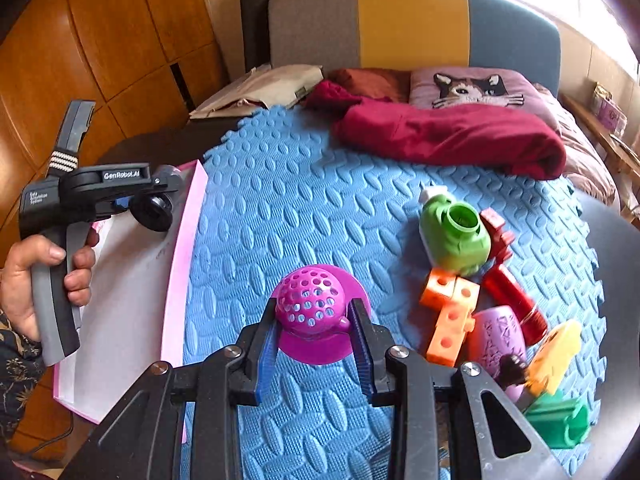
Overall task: Organize rigid objects
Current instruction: 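Carry the cylinder into the tray with the left gripper while the right gripper grasps the magenta suction toy, then release the cylinder in the tray with the left gripper while the right gripper sets the magenta toy beside it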
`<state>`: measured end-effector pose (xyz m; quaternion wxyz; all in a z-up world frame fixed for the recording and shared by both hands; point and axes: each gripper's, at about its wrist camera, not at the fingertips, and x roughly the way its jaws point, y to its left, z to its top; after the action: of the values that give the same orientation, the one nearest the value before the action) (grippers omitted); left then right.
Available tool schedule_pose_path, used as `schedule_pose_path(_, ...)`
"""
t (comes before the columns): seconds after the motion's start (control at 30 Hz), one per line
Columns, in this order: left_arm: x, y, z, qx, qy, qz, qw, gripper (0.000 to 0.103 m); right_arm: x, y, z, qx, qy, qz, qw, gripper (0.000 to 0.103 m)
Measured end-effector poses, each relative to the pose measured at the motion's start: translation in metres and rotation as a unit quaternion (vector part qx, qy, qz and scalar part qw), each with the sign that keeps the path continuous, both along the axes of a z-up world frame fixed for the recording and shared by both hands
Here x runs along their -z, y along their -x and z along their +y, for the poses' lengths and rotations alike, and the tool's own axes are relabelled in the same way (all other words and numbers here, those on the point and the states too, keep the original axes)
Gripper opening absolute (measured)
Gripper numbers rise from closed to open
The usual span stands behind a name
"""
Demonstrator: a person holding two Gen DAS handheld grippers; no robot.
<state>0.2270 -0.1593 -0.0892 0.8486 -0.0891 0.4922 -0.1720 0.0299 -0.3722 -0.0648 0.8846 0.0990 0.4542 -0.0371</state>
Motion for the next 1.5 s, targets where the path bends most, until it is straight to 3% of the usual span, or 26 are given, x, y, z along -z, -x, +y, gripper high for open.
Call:
schedule_pose_path(0.07, -0.003, 0.006, 0.005, -0.004, 0.005, -0.007, 1.0000, 0.066, 0.003, 0.000, 0.000, 0.002, -0.006, 0.000, 1.000, 0.033)
schedule_pose_path(0.27, -0.023, 0.044, 0.032, -0.015, -0.002, -0.040, 0.9991, 0.066, 0.000, -0.002, 0.006, 0.002, -0.012, -0.007, 1.000, 0.033)
schedule_pose_path(0.33, -0.026, 0.065, 0.041, -0.016, -0.020, -0.054, 0.9982, 0.067, -0.006, -0.004, 0.014, -0.010, -0.018, -0.018, 1.000, 0.033)
schedule_pose_path(0.57, -0.029, 0.106, 0.075, -0.036, -0.025, -0.061, 0.9972, 0.071, -0.022, -0.014, 0.067, -0.089, -0.017, -0.041, 0.995, 0.033)
schedule_pose_path(0.7, -0.035, 0.130, 0.090, -0.048, -0.048, -0.090, 0.9937, 0.072, -0.024, -0.024, 0.103, -0.156, -0.003, -0.043, 0.987, 0.033)
schedule_pose_path(0.87, -0.040, 0.147, 0.105, -0.054, -0.059, -0.109, 0.9909, 0.076, -0.021, -0.059, 0.140, -0.202, 0.008, -0.036, 0.979, 0.033)
schedule_pose_path(1.03, -0.041, 0.149, 0.119, -0.068, -0.049, -0.103, 0.9911, 0.076, 0.020, -0.108, 0.150, -0.187, 0.033, 0.026, 0.981, 0.033)
schedule_pose_path(1.13, -0.041, 0.149, 0.123, -0.075, -0.054, -0.105, 0.9902, 0.077, 0.035, -0.116, 0.148, -0.168, 0.056, 0.032, 0.984, 0.033)
schedule_pose_path(1.3, -0.038, 0.147, 0.128, -0.081, -0.056, -0.100, 0.9902, 0.080, 0.025, -0.104, 0.145, -0.170, 0.044, 0.022, 0.984, 0.043)
schedule_pose_path(1.5, -0.040, 0.152, 0.125, -0.076, -0.052, -0.104, 0.9903, 0.080, 0.010, -0.084, 0.136, -0.152, 0.020, -0.005, 0.988, 0.045)
